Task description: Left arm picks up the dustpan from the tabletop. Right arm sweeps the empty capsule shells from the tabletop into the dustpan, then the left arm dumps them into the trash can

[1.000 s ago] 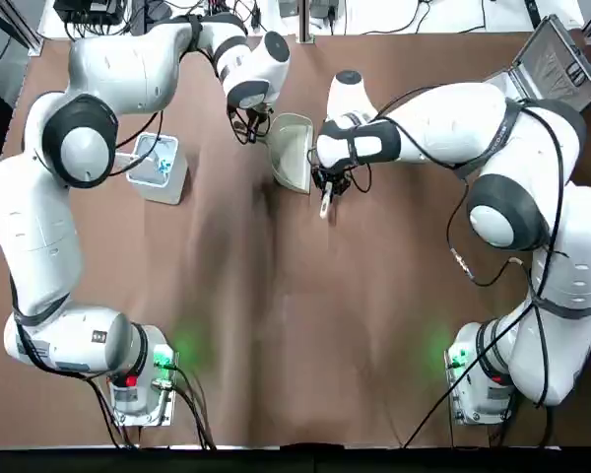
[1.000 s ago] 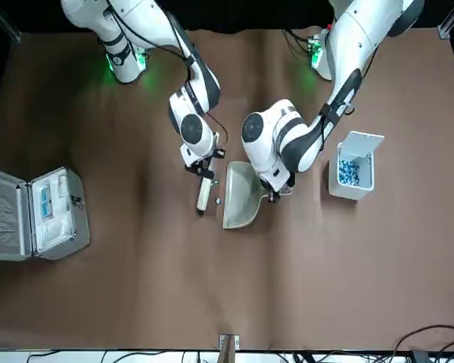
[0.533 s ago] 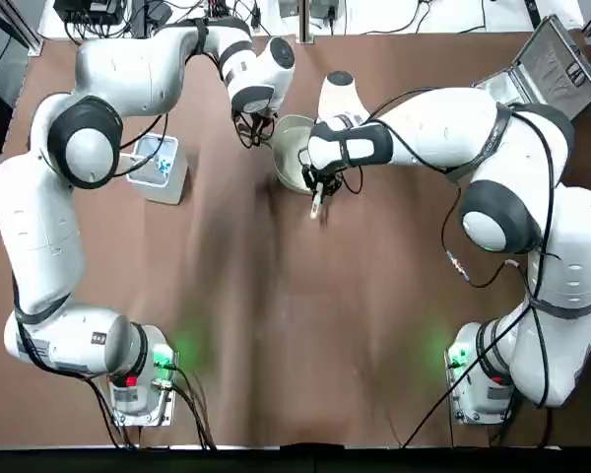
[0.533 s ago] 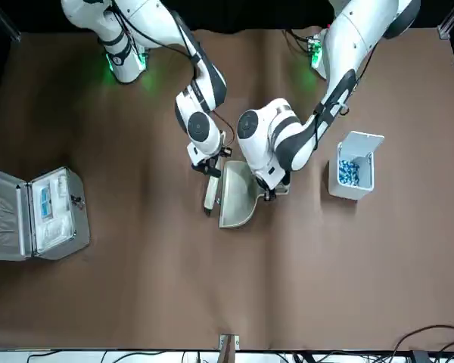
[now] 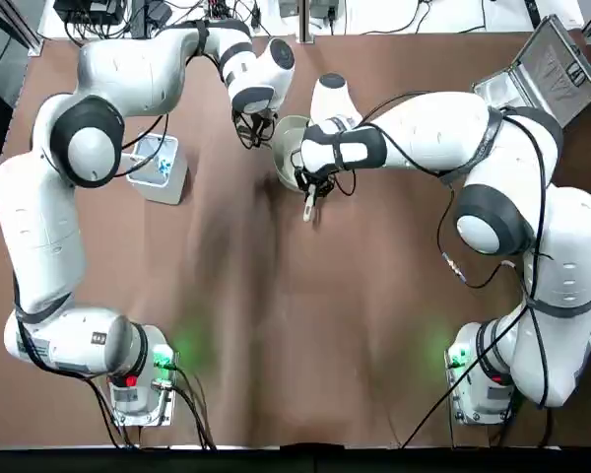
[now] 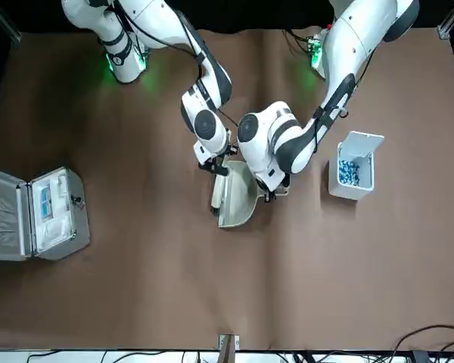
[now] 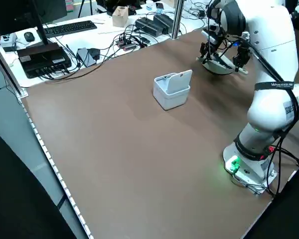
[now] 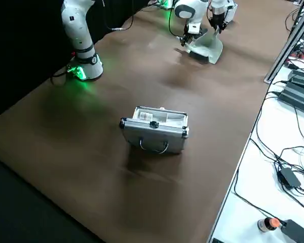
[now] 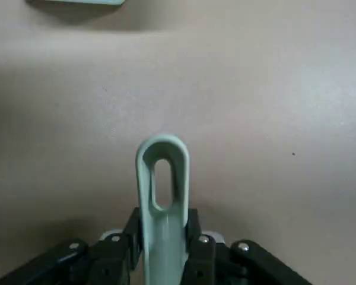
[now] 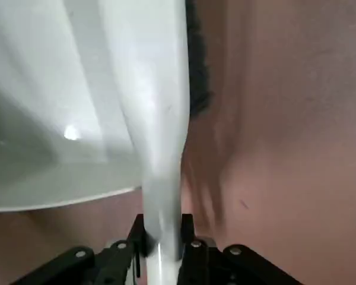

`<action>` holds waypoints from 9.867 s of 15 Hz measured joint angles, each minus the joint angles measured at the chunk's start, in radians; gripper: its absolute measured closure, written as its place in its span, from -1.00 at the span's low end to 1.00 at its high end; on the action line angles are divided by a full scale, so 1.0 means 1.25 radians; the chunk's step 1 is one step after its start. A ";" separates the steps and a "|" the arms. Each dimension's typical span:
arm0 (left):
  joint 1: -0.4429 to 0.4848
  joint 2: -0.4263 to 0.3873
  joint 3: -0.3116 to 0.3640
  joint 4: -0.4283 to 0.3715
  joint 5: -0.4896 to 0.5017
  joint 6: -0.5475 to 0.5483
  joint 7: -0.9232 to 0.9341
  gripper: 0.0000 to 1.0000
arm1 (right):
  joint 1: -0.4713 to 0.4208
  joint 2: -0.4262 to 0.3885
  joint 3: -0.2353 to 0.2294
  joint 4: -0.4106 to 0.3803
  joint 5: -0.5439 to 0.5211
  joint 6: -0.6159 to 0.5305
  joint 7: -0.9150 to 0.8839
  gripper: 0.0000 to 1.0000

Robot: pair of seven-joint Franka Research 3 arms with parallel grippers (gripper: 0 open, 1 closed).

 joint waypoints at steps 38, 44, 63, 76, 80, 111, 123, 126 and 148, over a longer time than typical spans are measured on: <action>0.088 0.026 0.004 0.031 -0.089 0.157 0.080 0.34 | -0.050 -0.013 -0.010 0.283 -0.034 -0.366 0.004 0.46; 0.174 0.015 -0.030 0.106 -0.170 0.158 0.237 0.34 | -0.144 -0.100 -0.029 0.289 -0.071 -0.416 -0.002 0.46; 0.701 -0.011 -0.396 0.115 -0.202 -0.044 0.581 0.34 | -0.531 -0.322 -0.034 -0.136 -0.126 -0.523 -0.497 0.46; 0.260 -0.332 0.313 0.122 -0.661 -0.042 0.964 0.34 | -0.548 -0.331 -0.010 -0.341 -0.154 -0.321 -0.610 0.46; 0.246 -0.358 0.363 0.099 -0.669 0.010 1.011 0.34 | -0.478 -0.331 -0.007 -0.379 -0.132 -0.267 -0.609 0.46; 0.291 -0.467 0.588 -0.196 -0.960 0.272 1.414 0.34 | -0.386 -0.267 -0.016 -0.391 -0.006 -0.186 -0.562 0.46; 0.302 -0.545 0.587 -0.359 -0.960 0.540 1.651 0.34 | -0.386 -0.238 -0.016 -0.372 -0.006 -0.193 -0.562 0.46; 0.296 -0.608 0.583 -0.435 -0.960 0.604 1.684 0.34 | -0.386 -0.237 -0.016 -0.371 -0.006 -0.194 -0.562 0.46; 0.272 -0.780 0.409 -0.827 -0.960 1.306 1.790 0.34 | -0.420 -0.224 -0.024 -0.260 -0.014 -0.288 -0.562 -0.96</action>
